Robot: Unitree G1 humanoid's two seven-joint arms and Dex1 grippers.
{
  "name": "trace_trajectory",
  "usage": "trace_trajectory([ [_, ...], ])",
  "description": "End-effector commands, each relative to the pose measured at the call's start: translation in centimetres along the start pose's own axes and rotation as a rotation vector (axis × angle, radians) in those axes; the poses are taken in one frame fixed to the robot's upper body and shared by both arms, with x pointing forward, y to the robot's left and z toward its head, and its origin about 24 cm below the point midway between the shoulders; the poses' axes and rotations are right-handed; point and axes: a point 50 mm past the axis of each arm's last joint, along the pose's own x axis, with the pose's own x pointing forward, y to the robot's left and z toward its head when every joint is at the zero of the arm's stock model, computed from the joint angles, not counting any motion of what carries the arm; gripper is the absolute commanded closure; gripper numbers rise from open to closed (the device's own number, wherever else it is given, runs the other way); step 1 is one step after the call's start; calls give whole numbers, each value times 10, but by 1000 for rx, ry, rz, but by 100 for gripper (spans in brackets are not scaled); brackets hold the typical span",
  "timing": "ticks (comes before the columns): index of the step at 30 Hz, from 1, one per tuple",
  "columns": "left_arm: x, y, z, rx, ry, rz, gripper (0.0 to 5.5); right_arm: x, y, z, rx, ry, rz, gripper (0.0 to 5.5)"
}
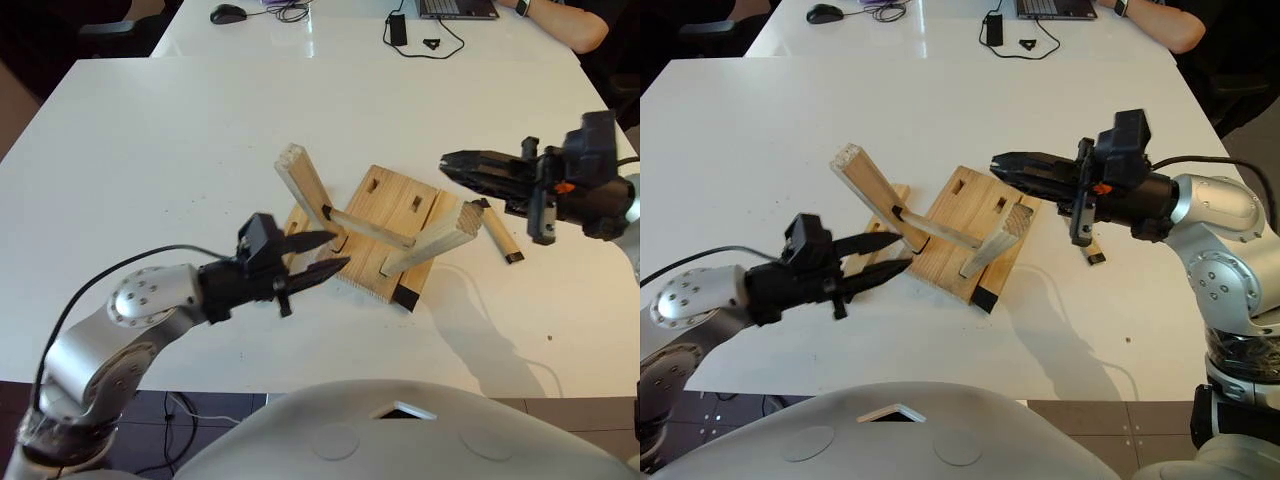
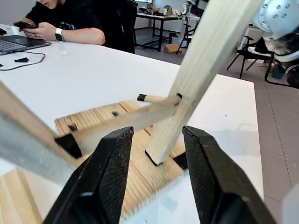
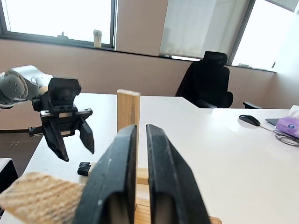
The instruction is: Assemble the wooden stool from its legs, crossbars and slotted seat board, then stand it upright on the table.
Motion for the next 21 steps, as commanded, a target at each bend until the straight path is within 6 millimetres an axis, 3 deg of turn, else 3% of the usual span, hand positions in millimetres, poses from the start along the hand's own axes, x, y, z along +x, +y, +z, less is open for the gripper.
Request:
trace_trajectory([
  [1, -21, 5, -3, -12, 25, -1, 354, -6, 2, 9, 30, -45, -12, 515],
  [6, -61, 40, -26, -55, 99, 186, 354, -27, 10, 6, 66, 35, -21, 515],
  [9, -71, 59, -35, -46, 107, 301, 354, -38, 12, -2, 83, 108, -27, 515],
  [13, -58, 76, -31, -13, 45, 376, 354, -45, 19, -18, 94, 234, 14, 515],
  [21, -38, 73, -10, 56, -19, 301, 354, -37, 29, -27, 87, 263, 92, 515],
])
